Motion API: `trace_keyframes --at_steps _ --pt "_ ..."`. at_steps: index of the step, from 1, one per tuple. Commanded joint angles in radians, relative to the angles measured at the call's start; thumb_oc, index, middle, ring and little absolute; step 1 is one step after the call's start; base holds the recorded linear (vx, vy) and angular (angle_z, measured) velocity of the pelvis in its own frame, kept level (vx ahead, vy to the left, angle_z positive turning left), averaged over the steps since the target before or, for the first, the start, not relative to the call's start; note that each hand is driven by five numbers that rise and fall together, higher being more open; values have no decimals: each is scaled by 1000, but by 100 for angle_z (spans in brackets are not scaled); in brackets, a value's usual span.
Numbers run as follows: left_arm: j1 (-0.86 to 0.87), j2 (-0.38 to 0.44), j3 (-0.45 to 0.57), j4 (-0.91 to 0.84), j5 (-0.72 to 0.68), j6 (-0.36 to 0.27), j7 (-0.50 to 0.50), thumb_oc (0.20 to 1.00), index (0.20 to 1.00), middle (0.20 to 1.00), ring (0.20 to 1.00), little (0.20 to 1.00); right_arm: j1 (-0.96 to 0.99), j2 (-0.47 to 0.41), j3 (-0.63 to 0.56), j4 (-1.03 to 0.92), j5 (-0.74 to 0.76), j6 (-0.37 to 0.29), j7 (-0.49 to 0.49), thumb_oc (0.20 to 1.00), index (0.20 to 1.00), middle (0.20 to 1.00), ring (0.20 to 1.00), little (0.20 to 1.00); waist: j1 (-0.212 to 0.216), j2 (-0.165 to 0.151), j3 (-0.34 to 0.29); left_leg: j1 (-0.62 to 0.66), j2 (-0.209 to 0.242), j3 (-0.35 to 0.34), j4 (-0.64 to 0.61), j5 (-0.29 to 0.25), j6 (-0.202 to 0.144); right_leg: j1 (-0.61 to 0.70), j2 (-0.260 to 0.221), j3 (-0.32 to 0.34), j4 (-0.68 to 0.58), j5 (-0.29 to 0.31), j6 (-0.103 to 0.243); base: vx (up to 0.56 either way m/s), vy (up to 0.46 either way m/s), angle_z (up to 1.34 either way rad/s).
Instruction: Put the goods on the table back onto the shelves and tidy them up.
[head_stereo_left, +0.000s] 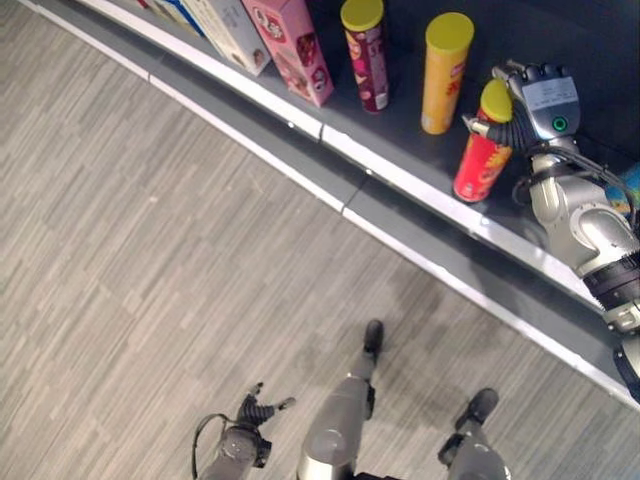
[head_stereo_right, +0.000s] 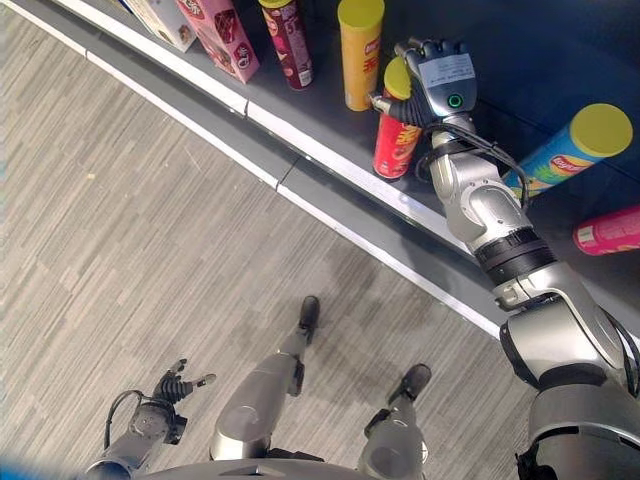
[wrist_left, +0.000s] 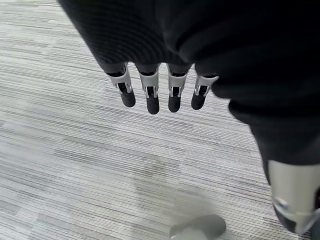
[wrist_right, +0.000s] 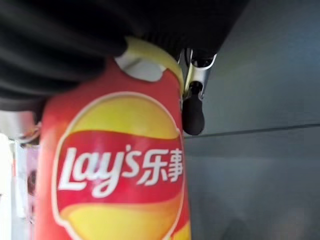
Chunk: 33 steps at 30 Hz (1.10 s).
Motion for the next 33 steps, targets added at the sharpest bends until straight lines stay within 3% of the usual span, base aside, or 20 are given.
trace_keyframes --at_steps 1,11,20,33 --pt "-18 19 -82 12 -38 -16 11 1000 1000 1000 1000 1000 -113 -100 56 37 -19 17 -68 200 200 200 200 200 33 16 -55 -20 42 -6 46 -92 -74 -42 -67 27 109 -56 34 -4 -1 17" --pt "-28 25 -106 9 -34 -24 7 1000 1000 1000 1000 1000 -137 -161 83 142 7 35 -95 200 200 200 200 200 39 19 -52 -46 30 -21 50 -88 -76 -50 -73 9 106 -49 37 2 1 4" --pt "-31 33 -109 -4 -46 -30 9 1000 1000 1000 1000 1000 -162 -165 91 187 19 48 -114 200 200 200 200 200 42 20 -54 -52 27 -27 49 -87 -76 -52 -72 7 104 -50 37 4 0 2" --pt "-47 32 -129 -9 -58 -30 17 1000 1000 1000 1000 1000 -204 -180 25 236 104 89 -203 200 200 200 200 200 54 31 -57 -68 16 -40 48 -83 -75 -56 -73 -4 98 -48 41 2 1 1"
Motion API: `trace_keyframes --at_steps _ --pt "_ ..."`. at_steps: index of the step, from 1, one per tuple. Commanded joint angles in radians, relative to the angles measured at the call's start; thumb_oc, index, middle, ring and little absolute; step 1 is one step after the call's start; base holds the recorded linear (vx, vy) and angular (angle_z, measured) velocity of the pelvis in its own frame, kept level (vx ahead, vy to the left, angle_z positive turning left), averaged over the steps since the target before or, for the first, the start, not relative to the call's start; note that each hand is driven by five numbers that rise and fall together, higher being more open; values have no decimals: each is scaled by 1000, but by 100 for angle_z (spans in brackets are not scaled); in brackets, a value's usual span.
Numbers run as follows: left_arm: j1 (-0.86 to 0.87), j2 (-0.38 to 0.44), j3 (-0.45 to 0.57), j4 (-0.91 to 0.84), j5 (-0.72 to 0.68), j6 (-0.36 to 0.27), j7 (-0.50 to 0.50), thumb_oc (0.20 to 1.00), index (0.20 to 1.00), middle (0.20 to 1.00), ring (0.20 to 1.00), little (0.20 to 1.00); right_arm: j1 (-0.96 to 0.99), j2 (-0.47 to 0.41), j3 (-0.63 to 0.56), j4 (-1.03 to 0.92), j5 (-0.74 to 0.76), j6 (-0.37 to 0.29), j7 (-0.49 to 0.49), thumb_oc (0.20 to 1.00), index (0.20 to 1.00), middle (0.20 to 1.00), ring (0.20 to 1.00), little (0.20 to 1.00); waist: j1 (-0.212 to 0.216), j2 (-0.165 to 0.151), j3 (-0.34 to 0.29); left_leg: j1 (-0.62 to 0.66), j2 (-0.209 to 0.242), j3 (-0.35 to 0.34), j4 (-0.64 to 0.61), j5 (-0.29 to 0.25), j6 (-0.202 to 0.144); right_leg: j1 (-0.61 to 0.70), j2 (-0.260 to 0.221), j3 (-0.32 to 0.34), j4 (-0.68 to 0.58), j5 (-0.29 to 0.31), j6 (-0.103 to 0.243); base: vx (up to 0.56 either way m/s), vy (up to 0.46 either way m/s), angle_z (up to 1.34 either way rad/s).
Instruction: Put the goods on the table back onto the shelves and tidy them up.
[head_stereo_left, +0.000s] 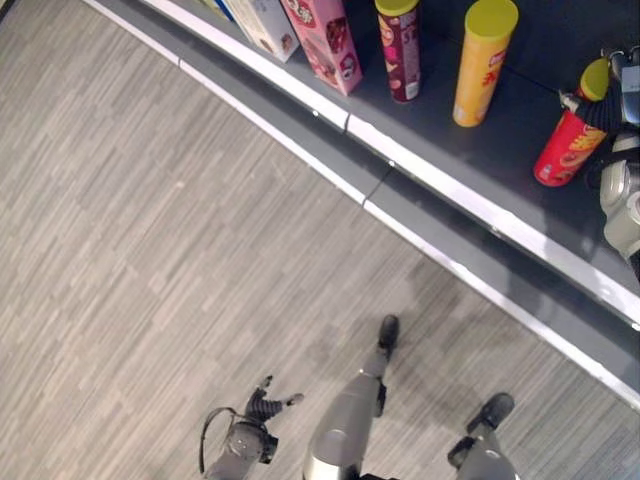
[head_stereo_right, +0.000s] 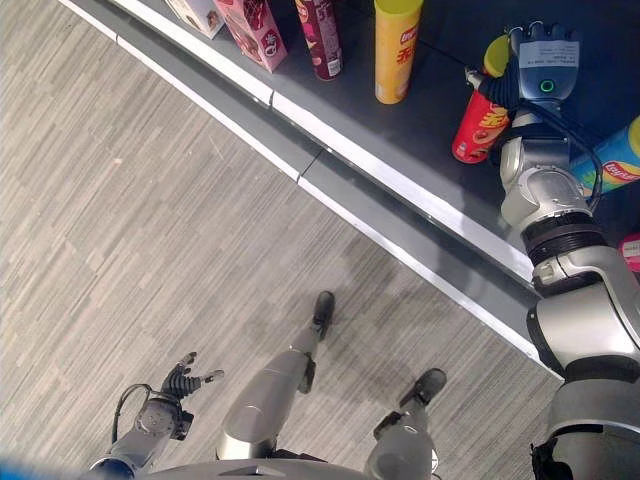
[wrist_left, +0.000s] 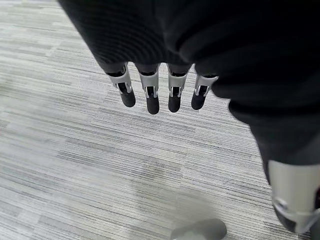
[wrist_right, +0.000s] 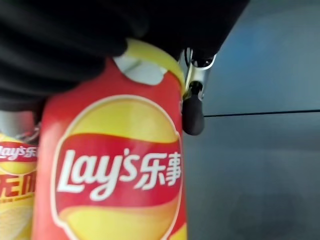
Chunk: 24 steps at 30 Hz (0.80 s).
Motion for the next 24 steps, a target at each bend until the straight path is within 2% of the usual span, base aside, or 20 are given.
trace_keyframes --at_steps 1,24 --pt "-45 30 -84 14 -58 -10 20 1000 1000 1000 1000 1000 -115 -77 17 -8 52 24 -94 200 200 200 200 200 29 -17 -30 -12 26 -8 46 -94 -78 -25 -71 36 98 -46 39 0 0 0" --pt "-61 26 -92 14 -68 -9 36 1000 1000 1000 1000 1000 -96 -19 -19 -4 86 35 -127 200 200 200 200 200 32 -18 -25 -21 18 -25 46 -95 -75 -25 -72 23 100 -47 39 1 0 3"
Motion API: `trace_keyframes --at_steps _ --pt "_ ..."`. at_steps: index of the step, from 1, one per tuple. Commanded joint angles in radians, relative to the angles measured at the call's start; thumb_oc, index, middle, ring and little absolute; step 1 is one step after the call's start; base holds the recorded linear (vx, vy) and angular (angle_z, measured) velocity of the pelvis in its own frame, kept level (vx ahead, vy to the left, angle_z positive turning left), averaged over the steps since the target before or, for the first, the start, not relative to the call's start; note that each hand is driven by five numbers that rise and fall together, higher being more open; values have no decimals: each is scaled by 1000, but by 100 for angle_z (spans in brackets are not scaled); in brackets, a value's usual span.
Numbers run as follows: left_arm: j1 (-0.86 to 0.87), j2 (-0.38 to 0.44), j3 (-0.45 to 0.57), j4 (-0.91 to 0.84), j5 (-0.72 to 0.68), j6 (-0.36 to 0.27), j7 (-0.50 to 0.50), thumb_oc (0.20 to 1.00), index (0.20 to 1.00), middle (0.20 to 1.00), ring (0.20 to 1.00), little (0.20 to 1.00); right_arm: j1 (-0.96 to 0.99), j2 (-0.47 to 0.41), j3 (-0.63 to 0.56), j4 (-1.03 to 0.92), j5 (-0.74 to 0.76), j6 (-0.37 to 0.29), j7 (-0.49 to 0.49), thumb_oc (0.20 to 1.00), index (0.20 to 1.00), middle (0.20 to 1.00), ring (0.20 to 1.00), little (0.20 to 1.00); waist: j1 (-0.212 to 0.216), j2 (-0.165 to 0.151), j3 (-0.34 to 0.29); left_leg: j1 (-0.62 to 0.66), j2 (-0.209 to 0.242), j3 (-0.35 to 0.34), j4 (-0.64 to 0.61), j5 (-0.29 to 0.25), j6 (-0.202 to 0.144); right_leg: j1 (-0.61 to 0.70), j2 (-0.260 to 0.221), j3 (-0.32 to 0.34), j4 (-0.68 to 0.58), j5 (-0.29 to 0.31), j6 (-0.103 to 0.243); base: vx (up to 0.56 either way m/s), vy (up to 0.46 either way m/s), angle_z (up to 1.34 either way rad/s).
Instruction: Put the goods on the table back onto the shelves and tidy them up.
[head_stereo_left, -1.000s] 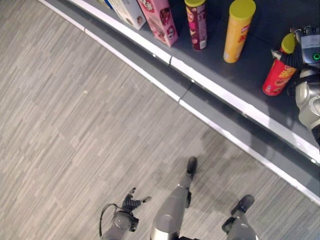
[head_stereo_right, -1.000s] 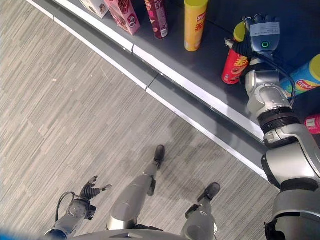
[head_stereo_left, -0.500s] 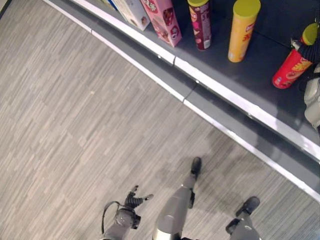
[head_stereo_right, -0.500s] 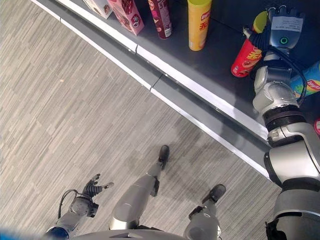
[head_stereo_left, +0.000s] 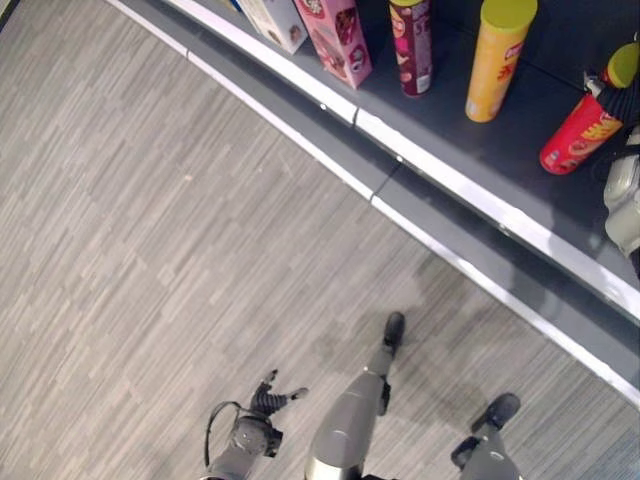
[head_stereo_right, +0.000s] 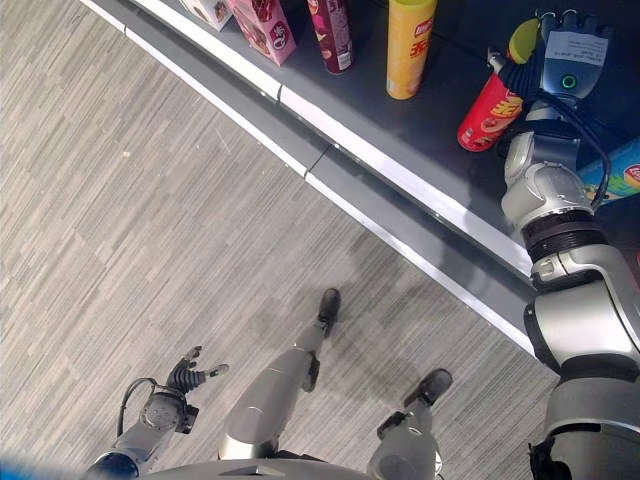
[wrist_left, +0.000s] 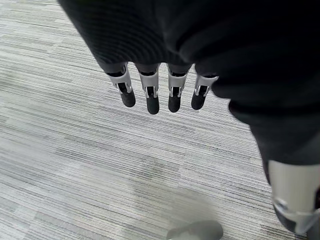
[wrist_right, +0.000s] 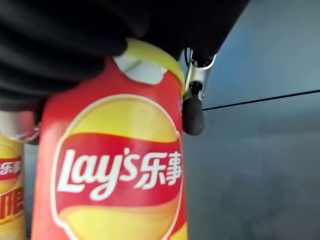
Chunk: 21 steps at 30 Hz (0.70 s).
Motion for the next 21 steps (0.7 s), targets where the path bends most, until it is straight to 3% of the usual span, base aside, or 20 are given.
trace_keyframes --at_steps 1,21 --pt "-40 26 -63 22 -30 -10 27 1000 1000 1000 1000 1000 -87 -52 35 -7 7 1 -56 200 200 200 200 200 32 -21 -22 -1 30 1 45 -100 -81 -26 -70 49 101 -46 38 0 0 0" --pt "-35 29 -62 14 -27 -9 31 1000 1000 1000 1000 1000 -88 -61 70 19 -9 2 -44 200 200 200 200 200 19 -27 -20 7 38 12 39 -98 -86 -29 -67 62 97 -45 37 0 0 0"
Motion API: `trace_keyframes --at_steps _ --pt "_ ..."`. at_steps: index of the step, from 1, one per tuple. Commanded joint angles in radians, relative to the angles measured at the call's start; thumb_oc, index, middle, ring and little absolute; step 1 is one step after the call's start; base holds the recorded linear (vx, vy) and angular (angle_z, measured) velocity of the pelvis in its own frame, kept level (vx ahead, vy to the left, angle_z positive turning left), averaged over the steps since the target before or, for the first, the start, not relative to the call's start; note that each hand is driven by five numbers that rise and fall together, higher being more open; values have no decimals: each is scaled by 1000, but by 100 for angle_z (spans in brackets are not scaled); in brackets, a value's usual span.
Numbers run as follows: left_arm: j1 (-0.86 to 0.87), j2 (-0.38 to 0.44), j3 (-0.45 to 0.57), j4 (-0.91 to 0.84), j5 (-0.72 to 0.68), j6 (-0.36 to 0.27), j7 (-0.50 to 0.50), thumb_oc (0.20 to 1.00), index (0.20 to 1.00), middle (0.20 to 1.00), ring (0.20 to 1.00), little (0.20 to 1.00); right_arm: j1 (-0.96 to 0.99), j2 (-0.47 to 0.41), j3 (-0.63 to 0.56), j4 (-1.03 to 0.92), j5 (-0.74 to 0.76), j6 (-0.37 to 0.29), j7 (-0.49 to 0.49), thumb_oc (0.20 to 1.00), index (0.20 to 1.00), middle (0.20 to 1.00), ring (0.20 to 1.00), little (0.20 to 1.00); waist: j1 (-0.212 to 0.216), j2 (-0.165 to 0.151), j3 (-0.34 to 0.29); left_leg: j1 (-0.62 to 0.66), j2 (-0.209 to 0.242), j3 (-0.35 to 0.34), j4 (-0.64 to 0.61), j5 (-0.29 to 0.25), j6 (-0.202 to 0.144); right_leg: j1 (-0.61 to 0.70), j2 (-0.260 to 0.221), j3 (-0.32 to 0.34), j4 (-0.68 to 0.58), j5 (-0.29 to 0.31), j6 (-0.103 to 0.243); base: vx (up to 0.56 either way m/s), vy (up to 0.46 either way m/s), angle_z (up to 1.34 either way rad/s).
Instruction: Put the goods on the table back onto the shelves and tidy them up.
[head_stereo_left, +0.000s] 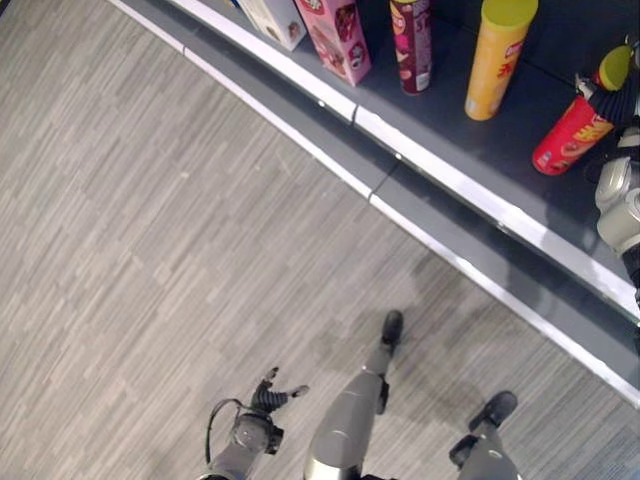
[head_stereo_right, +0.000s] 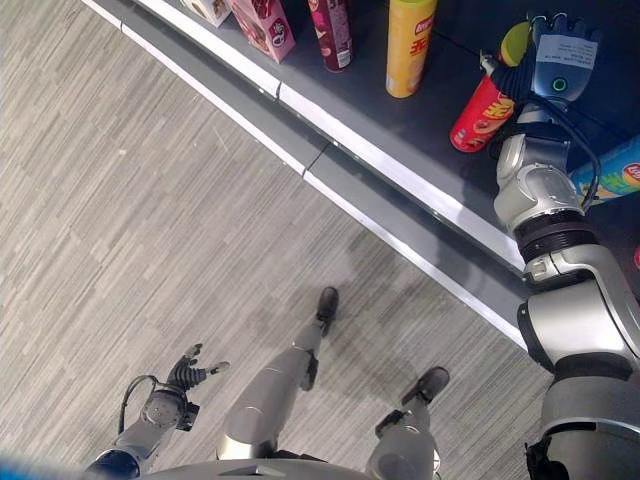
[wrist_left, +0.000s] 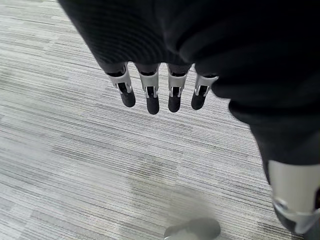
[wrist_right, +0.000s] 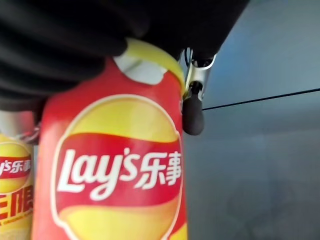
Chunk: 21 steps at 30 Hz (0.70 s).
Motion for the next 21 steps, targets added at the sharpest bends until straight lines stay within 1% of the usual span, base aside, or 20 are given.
trace_keyframes --at_steps 1,21 --pt "-24 29 -58 13 -26 -9 30 1000 1000 1000 1000 1000 -84 -65 70 7 -9 2 -35 200 200 200 200 200 22 -18 -24 9 38 12 40 -102 -88 -28 -68 61 98 -45 37 0 0 0" --pt "-22 31 -55 15 -28 -12 32 1000 1000 1000 1000 1000 -80 -61 90 14 -26 2 -21 200 200 200 200 200 8 -33 -19 14 43 20 39 -103 -91 -31 -63 66 98 -43 35 0 0 0"
